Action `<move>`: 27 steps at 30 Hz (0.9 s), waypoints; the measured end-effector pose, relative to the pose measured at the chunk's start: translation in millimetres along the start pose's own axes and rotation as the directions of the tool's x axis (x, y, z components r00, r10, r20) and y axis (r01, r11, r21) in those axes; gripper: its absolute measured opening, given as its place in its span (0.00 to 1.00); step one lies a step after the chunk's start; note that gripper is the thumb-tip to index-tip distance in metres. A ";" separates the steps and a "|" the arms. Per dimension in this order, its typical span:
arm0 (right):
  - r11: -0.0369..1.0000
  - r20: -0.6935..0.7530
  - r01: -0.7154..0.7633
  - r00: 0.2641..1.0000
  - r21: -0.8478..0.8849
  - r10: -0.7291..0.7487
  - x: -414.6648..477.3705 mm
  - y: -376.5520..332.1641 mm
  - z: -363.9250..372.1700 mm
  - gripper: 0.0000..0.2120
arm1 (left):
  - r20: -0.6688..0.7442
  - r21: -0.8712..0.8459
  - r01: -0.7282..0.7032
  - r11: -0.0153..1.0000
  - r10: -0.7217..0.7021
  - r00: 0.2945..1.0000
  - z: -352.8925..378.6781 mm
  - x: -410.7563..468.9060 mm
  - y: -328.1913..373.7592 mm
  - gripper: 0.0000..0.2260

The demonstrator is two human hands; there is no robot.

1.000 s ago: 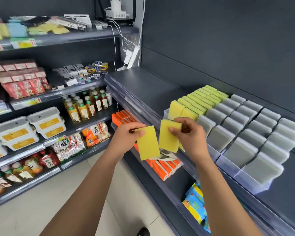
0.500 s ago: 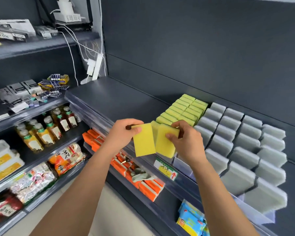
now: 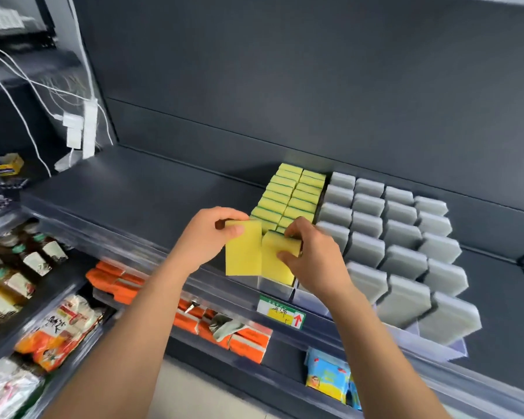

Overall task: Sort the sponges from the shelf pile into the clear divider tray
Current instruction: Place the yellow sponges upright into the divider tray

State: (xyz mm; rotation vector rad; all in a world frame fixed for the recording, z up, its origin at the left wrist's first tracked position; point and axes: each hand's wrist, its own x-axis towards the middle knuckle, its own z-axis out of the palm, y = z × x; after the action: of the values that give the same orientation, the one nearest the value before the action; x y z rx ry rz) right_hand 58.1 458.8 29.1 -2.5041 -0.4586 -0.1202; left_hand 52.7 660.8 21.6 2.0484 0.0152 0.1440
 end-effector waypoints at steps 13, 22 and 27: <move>0.949 -0.208 -0.062 0.978 -0.308 -0.004 -22.9 -19.3 24.9 0.15 | 0.192 0.163 -0.332 0.929 0.300 0.934 -10.2 7.6 -8.1 0.10; 0.888 -0.358 -0.150 0.933 -0.435 -0.018 -30.4 -16.3 49.2 0.17 | 0.297 0.244 -0.460 0.854 0.386 0.873 -8.1 6.9 -15.9 0.10; 0.885 -0.345 -0.123 0.938 -0.449 -0.045 -30.6 -13.0 51.6 0.15 | 0.302 0.305 -0.489 0.817 0.404 0.863 0.1 4.5 -27.9 0.09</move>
State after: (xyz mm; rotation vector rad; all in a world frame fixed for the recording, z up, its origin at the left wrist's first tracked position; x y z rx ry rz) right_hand 24.1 488.8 -12.2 -2.8699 -0.2477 -0.7251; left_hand 58.6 674.0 -2.7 2.4080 -0.6385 0.2151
